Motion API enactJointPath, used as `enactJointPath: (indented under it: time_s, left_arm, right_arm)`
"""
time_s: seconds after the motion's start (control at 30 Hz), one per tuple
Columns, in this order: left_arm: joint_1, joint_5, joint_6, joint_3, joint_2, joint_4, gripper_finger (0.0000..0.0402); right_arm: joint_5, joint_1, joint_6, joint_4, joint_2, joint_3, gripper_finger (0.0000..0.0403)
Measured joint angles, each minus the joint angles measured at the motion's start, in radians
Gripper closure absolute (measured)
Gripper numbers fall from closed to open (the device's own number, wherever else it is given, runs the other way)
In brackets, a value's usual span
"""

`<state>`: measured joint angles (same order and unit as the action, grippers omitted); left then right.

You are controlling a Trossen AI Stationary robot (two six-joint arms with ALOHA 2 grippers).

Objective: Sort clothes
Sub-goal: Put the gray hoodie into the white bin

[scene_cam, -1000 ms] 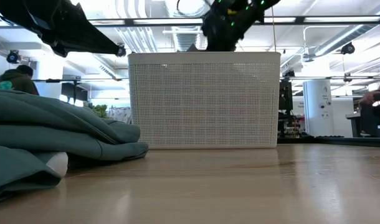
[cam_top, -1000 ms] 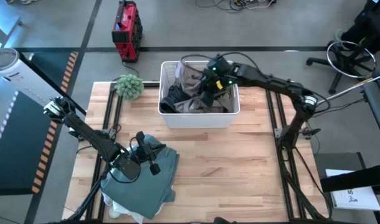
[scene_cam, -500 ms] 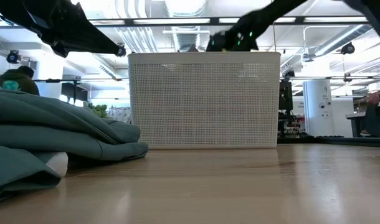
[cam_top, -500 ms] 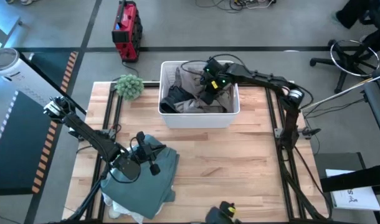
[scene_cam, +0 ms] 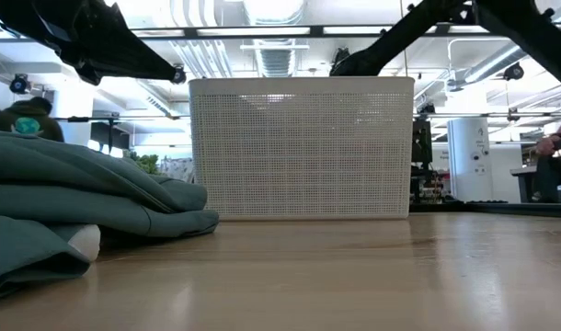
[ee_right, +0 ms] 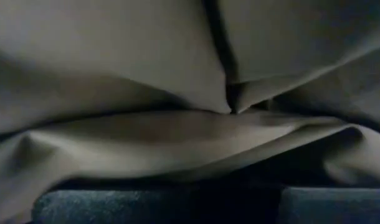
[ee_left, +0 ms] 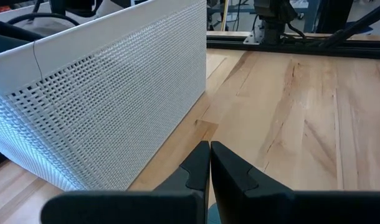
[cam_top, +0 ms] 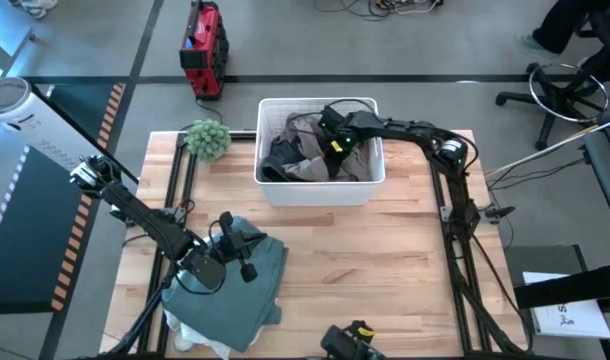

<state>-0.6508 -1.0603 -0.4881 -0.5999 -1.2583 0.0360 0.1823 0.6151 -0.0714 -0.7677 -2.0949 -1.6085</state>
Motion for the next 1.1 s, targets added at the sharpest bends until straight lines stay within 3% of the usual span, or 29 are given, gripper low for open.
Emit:
enactJointPath:
  time_s: [0.13,0.33,0.73,1.0,1.1]
  left_arm:
    - [0.000,0.006,0.000,0.000,0.000,0.000,0.0402]
    - [0.000,0.032,0.000,0.000,0.000,0.004,0.0402]
    - [0.000,0.032,0.005,0.000,0.000,0.005,0.0385]
    - [0.000,0.032,0.008,0.000,0.000,0.006,0.0393]
    - [0.000,0.037,0.008,0.000,0.000,0.009,0.0395]
  right_arm:
    - [-0.024,-0.003,-0.005,-0.008,0.031,0.003,0.0403]
    - [-0.036,-0.013,-0.007,-0.004,0.180,0.005,0.0393]
    - [-0.024,-0.028,-0.018,0.022,0.462,0.003,0.0243]
    - [0.079,-0.049,-0.017,-0.003,0.512,0.001,0.0262]
    - [0.080,-0.071,-0.031,-0.012,0.510,0.001,0.0250]
